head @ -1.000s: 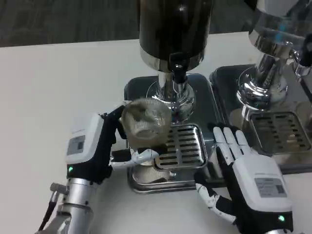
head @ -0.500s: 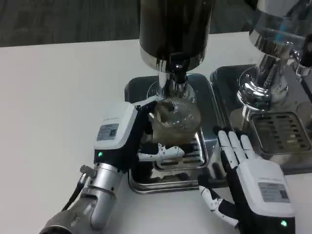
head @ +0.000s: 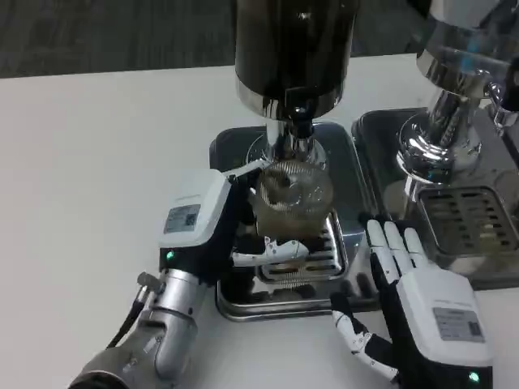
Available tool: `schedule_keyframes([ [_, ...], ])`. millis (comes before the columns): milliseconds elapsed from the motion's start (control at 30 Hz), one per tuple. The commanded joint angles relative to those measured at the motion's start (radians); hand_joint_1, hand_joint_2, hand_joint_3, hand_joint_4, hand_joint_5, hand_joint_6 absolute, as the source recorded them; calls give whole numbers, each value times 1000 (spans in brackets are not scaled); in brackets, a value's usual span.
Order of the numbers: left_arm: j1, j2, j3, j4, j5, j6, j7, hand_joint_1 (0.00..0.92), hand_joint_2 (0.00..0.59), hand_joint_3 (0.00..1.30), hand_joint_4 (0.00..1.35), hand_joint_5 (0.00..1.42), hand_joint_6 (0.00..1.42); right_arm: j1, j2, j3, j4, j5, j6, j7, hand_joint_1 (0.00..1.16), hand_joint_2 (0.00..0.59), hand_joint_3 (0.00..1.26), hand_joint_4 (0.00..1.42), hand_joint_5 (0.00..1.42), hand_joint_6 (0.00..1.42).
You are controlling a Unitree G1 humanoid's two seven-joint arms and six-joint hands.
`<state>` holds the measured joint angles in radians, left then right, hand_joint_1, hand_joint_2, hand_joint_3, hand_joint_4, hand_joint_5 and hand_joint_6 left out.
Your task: Grasp the cup under the faucet to collect the drink, then remove the cup.
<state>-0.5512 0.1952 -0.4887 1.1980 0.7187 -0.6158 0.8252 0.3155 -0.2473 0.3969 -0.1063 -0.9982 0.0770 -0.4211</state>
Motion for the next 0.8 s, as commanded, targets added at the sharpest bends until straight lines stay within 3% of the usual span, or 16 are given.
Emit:
schedule_keyframes([
  [33, 22, 3, -9, 11, -4, 7, -34, 124, 38, 352, 512, 751, 805, 0, -4, -5, -8, -5, 4, -13, 360, 449, 5, 0, 0, 215],
  [233, 26, 17, 0, 4, -24, -6, -81, 6, 29, 216, 331, 636, 641, -9, -10, -9, 2, 5, -3, -5, 355, 449, 5, 0, 0, 215],
  [400, 41, 33, 4, -22, -32, -36, -68, 0, 9, 166, 270, 569, 567, -18, -17, -15, 10, 14, -6, 1, 354, 447, 0, 0, 0, 215],
  [633, 84, 110, 50, -69, -90, -118, -126, 0, 1, 73, 151, 419, 419, -38, -30, -37, 35, 42, -11, 8, 356, 427, 0, 0, 0, 201],
  [733, 117, 143, 79, -103, -118, -158, -146, 0, 3, 35, 18, 279, 243, -58, -37, -51, 52, 64, -12, 14, 349, 425, 0, 0, 0, 199],
  [800, 142, 162, 99, -139, -138, -186, -168, 0, 6, 5, 1, 184, 129, -70, -44, -59, 61, 78, -20, 13, 345, 422, 0, 0, 0, 198],
])
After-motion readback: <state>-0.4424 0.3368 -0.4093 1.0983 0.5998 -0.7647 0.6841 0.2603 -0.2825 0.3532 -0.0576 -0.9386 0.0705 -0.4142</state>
